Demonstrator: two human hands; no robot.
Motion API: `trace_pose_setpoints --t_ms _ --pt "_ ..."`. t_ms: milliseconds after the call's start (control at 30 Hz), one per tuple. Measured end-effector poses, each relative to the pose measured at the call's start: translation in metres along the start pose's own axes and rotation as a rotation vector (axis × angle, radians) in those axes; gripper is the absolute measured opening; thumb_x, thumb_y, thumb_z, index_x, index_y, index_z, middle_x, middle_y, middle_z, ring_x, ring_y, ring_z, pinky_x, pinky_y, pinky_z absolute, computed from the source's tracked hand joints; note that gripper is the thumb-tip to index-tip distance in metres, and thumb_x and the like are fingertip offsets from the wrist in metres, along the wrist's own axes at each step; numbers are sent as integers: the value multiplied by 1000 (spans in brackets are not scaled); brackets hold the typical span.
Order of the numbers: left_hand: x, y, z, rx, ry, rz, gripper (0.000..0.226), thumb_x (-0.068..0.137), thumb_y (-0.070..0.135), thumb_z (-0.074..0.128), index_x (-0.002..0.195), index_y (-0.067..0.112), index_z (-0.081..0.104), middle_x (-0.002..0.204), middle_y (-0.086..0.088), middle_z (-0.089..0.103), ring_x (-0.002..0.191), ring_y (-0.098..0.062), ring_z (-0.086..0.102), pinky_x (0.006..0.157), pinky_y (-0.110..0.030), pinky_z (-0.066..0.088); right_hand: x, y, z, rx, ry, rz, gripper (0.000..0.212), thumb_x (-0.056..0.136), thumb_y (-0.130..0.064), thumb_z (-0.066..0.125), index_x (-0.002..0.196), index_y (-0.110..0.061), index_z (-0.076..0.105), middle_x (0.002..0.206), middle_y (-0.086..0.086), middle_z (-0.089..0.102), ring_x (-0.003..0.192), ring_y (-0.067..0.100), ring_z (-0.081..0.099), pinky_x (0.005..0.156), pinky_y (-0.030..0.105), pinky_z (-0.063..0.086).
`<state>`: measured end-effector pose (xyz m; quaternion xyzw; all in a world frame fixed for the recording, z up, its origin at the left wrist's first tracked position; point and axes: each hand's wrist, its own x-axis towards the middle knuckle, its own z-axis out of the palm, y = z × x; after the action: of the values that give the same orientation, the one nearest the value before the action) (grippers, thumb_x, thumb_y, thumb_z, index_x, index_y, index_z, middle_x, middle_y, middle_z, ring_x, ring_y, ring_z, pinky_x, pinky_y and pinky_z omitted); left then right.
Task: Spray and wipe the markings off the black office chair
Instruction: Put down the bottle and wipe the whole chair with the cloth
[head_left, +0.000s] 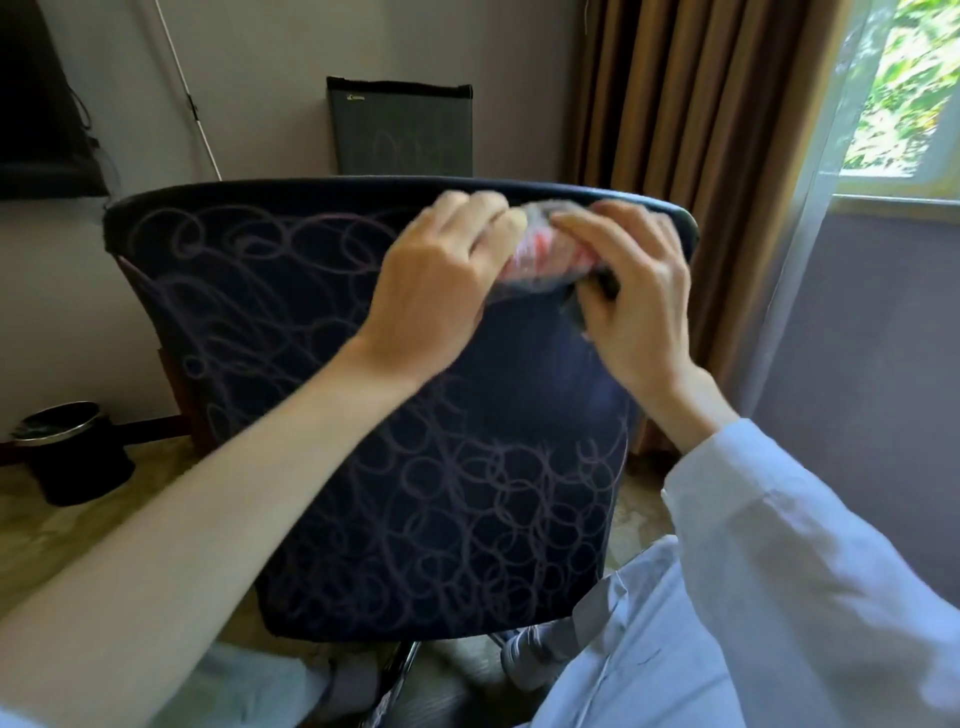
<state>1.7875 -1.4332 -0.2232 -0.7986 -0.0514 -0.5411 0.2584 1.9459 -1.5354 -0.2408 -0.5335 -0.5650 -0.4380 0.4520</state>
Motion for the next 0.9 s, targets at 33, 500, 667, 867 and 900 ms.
trace_pose_setpoints --t_ms 33,500,667,867,900 --pt "8 -5 -5 6 3 -9 22 88 0 58 108 1 64 107 -15 64 92 -33 59 80 -38 48 10 -1 -1 -8 15 -18 37 81 -1 63 117 -7 67 116 15 63 107 34 58 99 36 42" --pt "-135 15 32 -148 -347 -64 25 74 -8 66 97 0 70 95 -14 68 78 -28 65 66 -37 57 -133 -21 52 36 -408 111 42 79 -5 53 118 -12 66 118 6 62 102 31 55 86 40 51" --pt "-29 -3 2 -50 -100 -57 25 97 5 44 107 -1 66 105 -17 65 89 -34 61 76 -41 53 -23 -10 18 -24 -83 -6 38 77 4 63 114 -3 68 112 17 63 103 37 57 94 40 43" --pt "20 -1 -5 -58 -33 -58 31 79 -5 63 110 1 64 108 -13 63 96 -30 58 81 -34 49 14 6 -3 -67 53 -62 28 88 -9 64 116 -6 67 115 17 64 105 35 58 96 38 44" --pt "15 1 -1 -48 -26 -50 29 80 -4 61 109 1 64 107 -13 64 95 -30 58 81 -34 49 6 7 0 -56 53 -47 30 85 -6 66 115 -5 67 115 17 64 106 35 57 97 39 44"
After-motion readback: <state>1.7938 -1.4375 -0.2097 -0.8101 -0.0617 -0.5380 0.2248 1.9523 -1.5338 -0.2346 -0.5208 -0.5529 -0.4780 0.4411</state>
